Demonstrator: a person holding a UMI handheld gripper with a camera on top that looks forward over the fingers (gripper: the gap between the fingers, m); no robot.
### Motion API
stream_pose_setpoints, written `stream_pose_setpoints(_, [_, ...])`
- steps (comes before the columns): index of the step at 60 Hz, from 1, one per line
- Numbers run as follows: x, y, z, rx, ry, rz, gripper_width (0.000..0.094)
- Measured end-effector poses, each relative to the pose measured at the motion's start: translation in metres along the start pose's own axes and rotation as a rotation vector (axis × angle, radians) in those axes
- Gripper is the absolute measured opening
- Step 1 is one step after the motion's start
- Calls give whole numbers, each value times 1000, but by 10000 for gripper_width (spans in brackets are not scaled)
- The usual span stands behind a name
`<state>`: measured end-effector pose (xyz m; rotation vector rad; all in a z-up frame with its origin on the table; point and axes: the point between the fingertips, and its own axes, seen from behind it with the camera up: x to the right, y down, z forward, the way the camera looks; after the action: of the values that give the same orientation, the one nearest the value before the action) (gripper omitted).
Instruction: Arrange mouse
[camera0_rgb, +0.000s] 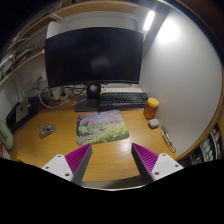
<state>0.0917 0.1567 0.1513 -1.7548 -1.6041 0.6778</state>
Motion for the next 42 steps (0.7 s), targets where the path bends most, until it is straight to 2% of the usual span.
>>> stream_pose_setpoints(18, [-41, 8, 9, -2, -48, -31, 849])
stream_pose_setpoints(42, [-167, 26, 10, -25, -187, -116, 845])
